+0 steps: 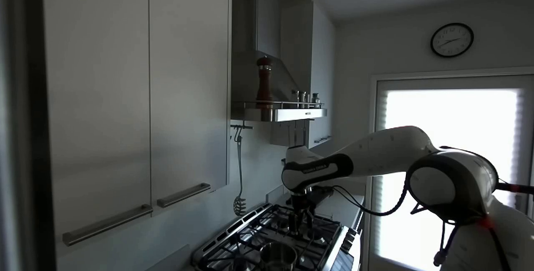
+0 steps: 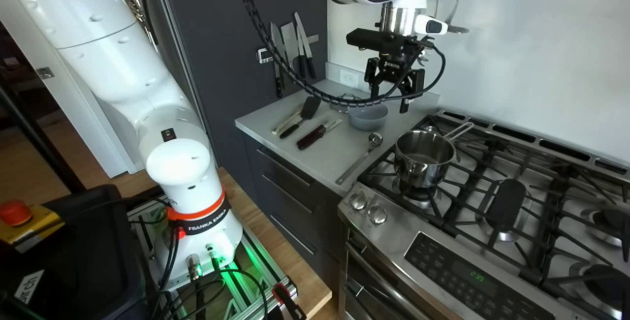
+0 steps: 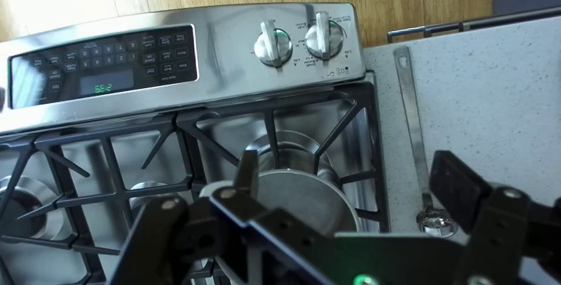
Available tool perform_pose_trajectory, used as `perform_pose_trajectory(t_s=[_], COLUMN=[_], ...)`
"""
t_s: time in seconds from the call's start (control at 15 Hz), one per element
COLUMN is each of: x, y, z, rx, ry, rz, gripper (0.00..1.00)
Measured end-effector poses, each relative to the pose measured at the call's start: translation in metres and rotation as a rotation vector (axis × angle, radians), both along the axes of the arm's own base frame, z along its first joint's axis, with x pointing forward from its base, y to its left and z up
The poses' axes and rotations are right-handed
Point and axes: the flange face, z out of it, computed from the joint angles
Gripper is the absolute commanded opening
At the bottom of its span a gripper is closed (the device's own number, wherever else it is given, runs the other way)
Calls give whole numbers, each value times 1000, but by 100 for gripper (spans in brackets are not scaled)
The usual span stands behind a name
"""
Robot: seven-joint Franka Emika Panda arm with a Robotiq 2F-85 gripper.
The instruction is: Open the top right cupboard door then take the container out of it and put it on the countertop
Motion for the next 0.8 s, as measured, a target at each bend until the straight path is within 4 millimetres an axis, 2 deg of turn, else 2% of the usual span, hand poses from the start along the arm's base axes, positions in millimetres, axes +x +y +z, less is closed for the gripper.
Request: perform_pose_trajectory(t_s=[0.13,0.27,0.4,0.8], x=[5,11,14,12], y=[10,30,59,143], z=[4,12,24,54], rx=[-2,1,34,107], ry=[-7,-14,-7,44], rz=[26,59,53,-144], gripper=[100,100,100,100])
